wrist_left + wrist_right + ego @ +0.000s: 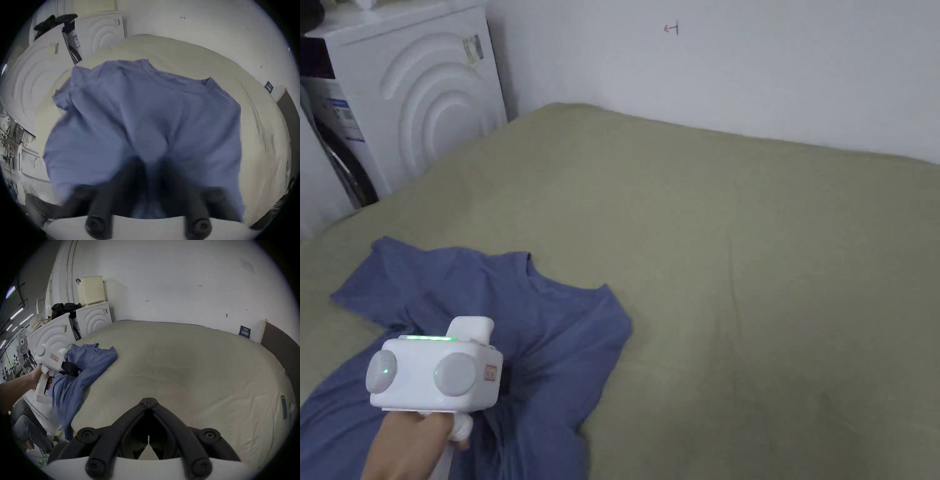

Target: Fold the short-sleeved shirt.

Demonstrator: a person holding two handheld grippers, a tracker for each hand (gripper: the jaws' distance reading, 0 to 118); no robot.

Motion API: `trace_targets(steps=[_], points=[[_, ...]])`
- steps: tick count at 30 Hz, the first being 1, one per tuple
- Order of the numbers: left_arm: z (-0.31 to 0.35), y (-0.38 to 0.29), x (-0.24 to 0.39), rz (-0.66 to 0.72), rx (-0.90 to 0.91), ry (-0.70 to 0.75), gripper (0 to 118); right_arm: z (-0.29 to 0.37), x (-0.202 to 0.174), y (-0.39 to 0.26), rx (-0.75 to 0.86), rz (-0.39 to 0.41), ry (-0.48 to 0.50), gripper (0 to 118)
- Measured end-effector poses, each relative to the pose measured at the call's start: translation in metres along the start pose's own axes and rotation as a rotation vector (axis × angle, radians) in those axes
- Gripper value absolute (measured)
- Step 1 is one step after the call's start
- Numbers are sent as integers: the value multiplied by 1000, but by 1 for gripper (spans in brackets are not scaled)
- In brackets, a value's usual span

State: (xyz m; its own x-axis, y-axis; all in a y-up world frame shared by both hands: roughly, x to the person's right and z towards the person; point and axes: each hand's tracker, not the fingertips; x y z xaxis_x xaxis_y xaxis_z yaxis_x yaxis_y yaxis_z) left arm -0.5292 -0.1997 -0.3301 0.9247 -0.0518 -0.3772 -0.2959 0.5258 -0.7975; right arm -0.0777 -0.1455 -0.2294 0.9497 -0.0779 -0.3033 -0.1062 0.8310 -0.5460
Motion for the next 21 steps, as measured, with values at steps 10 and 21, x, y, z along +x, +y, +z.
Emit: trace_targets(steps=[10, 21], points=[[103, 28, 52, -29, 174, -78, 3, 102, 68, -5, 123, -54, -129, 0], [207, 44, 318, -360, 317, -450, 3, 192, 138, -35, 189, -161, -340, 0]])
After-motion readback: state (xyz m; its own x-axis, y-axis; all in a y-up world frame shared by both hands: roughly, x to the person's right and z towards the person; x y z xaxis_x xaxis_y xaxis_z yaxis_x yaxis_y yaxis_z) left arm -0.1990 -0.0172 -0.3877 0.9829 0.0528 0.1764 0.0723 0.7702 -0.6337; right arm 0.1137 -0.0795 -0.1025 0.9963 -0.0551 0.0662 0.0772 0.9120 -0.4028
